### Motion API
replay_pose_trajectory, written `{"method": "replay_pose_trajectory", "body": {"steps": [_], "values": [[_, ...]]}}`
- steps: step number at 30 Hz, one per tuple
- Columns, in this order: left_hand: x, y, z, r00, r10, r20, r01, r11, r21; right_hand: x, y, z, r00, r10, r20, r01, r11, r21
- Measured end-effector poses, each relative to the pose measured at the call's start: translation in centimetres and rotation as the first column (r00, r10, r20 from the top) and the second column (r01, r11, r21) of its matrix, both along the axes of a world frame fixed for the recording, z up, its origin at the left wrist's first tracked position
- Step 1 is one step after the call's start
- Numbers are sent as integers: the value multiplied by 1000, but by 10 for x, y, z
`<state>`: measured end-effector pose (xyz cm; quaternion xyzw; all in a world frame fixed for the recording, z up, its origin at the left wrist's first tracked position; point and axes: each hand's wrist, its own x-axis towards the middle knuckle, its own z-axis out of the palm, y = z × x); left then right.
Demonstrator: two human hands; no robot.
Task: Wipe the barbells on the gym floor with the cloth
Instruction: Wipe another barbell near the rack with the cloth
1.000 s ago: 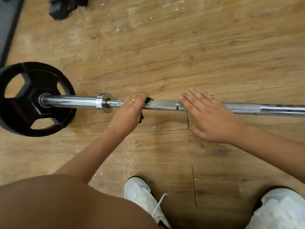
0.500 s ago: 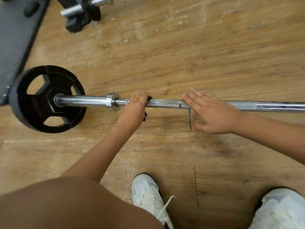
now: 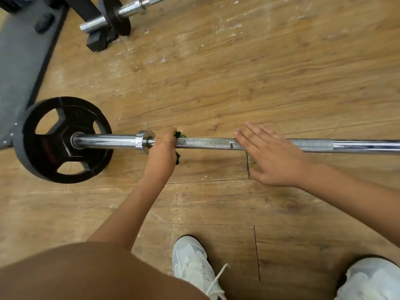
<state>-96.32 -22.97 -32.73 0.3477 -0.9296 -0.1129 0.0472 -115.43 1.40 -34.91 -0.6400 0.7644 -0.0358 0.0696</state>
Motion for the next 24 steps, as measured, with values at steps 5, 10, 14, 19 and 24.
{"method": "replay_pose_trajectory", "body": {"steps": [5, 10, 14, 19, 24], "values": [[-4, 22, 1, 977, -213, 7, 213, 976, -35, 0, -1, 2, 1000, 9, -14, -9, 1000, 8], [-26, 26, 6, 971, -238, 31, 238, 971, 12, -5, -2, 4, 999, 31, -13, -31, 999, 31], [-19, -1, 7, 996, -57, 72, 55, 998, 22, -9, -5, 8, 1000, 23, 16, -24, 998, 58], [-18, 17, -6, 969, -246, -3, 246, 969, -36, -14, -7, 8, 999, 29, -14, -29, 998, 50], [-13, -5, -6, 975, -216, -44, 215, 976, -33, -20, -12, 3, 999, 23, -44, -20, 997, 71]]}}
